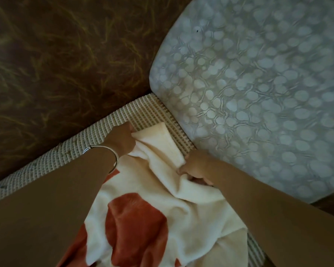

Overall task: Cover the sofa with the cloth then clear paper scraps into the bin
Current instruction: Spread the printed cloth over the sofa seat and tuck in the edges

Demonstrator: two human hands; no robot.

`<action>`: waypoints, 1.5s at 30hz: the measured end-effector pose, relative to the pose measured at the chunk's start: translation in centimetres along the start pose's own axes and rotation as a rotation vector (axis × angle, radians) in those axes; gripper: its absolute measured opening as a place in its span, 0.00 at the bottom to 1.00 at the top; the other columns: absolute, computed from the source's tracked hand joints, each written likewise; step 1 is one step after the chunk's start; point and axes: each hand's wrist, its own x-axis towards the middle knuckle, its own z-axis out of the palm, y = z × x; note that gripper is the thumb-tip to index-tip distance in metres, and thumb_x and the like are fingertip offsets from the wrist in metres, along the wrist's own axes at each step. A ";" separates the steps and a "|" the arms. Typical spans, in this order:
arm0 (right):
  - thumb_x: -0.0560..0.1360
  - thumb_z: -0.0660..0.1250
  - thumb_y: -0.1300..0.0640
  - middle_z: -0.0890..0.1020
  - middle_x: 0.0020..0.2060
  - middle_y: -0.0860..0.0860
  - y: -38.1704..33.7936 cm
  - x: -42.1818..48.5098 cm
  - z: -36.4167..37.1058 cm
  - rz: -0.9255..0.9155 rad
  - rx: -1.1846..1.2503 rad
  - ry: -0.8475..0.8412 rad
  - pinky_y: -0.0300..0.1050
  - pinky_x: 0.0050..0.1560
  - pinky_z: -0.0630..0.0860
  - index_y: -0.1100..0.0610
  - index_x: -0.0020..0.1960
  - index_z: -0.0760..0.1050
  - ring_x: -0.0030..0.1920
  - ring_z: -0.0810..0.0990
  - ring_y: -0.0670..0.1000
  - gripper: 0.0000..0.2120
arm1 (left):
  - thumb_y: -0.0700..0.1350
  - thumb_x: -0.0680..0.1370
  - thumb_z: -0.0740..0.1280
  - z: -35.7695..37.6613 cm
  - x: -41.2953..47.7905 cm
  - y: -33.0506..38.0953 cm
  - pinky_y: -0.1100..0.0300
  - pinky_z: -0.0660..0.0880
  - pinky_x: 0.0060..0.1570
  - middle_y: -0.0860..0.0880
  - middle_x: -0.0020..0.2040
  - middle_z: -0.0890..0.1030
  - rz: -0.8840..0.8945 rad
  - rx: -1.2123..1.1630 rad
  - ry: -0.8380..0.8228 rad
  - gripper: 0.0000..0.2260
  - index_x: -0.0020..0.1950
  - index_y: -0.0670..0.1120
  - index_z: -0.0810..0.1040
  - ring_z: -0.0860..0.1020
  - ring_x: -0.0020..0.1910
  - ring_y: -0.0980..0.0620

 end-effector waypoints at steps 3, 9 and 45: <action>0.71 0.73 0.52 0.77 0.59 0.58 0.1 0.4 1.0 -0.052 -0.332 0.259 0.49 0.58 0.77 0.63 0.65 0.70 0.58 0.79 0.58 0.27 | 0.38 0.77 0.59 0.2 -0.1 0.5 0.51 0.69 0.63 0.39 0.63 0.75 -0.002 -0.019 0.008 0.15 0.64 0.42 0.71 0.73 0.63 0.39; 0.72 0.72 0.53 0.82 0.55 0.57 -0.4 -0.1 1.1 -0.019 -0.372 0.175 0.43 0.53 0.79 0.64 0.61 0.73 0.54 0.83 0.54 0.23 | 0.52 0.77 0.62 0.5 -0.2 0.9 0.50 0.69 0.63 0.43 0.62 0.76 0.059 0.281 0.019 0.19 0.65 0.45 0.73 0.71 0.64 0.41; 0.69 0.74 0.53 0.80 0.57 0.57 -2.9 5.5 -2.7 -0.109 -0.025 0.354 0.46 0.56 0.78 0.62 0.64 0.72 0.57 0.80 0.56 0.27 | 0.57 0.79 0.56 1.4 10.0 4.1 0.38 0.55 0.71 0.46 0.78 0.48 0.230 0.387 -0.087 0.34 0.77 0.47 0.41 0.49 0.76 0.38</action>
